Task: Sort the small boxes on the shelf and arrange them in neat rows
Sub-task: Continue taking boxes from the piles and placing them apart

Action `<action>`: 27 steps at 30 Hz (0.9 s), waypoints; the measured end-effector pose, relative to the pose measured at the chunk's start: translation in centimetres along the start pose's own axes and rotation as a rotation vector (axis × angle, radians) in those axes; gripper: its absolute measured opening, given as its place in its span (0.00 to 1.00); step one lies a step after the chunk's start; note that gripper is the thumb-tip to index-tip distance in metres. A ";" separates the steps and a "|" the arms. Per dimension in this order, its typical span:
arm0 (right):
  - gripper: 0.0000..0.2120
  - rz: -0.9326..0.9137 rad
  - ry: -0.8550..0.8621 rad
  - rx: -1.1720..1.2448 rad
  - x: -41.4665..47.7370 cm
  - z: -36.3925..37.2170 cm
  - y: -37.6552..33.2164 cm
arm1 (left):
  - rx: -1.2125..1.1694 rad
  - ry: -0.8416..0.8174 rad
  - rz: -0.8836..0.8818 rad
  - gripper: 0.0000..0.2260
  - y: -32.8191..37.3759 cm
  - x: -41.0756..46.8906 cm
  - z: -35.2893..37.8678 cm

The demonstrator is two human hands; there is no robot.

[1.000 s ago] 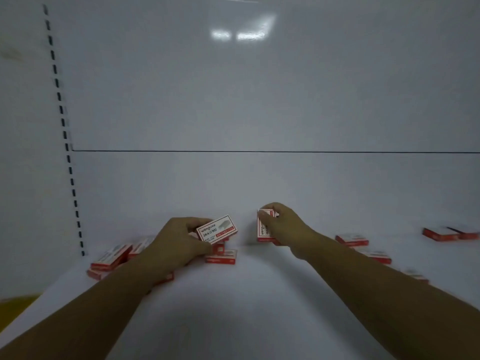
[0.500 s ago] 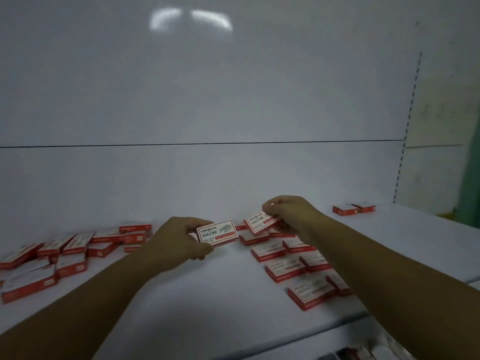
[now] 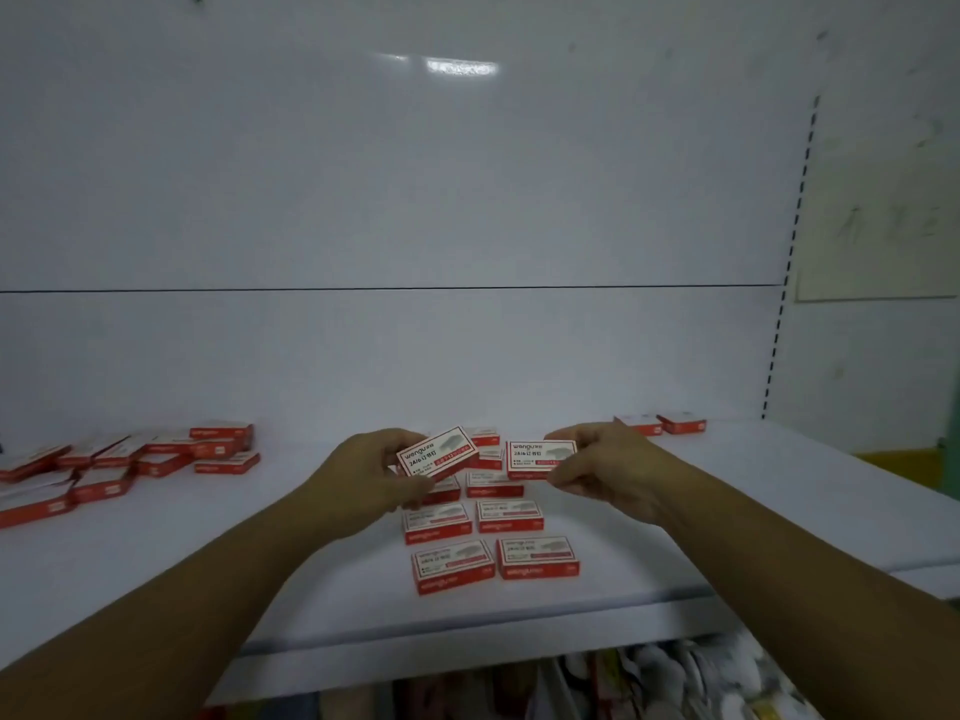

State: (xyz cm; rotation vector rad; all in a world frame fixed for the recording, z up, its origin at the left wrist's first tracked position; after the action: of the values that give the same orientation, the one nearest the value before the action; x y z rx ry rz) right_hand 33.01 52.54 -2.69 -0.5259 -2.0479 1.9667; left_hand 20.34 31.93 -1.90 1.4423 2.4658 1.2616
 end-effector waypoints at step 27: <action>0.16 -0.333 0.211 -1.321 14.2 -10.4 1.3 | 0.670 -0.278 0.120 0.15 -2.0 19.5 9.1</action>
State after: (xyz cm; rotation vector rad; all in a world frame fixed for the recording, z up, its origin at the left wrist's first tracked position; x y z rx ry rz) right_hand 24.71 68.05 -4.39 -0.4974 -2.7717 0.1588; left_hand 11.27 51.56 -2.35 1.7477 2.7446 0.1838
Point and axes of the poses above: each hand's wrist, its own x-axis towards the middle knuckle, its own z-axis out of the palm, y = z × x, the point moved 5 cm from there along x, towards the middle knuckle, and after that the axes turned 2 degrees about z, right-handed, at the moved point
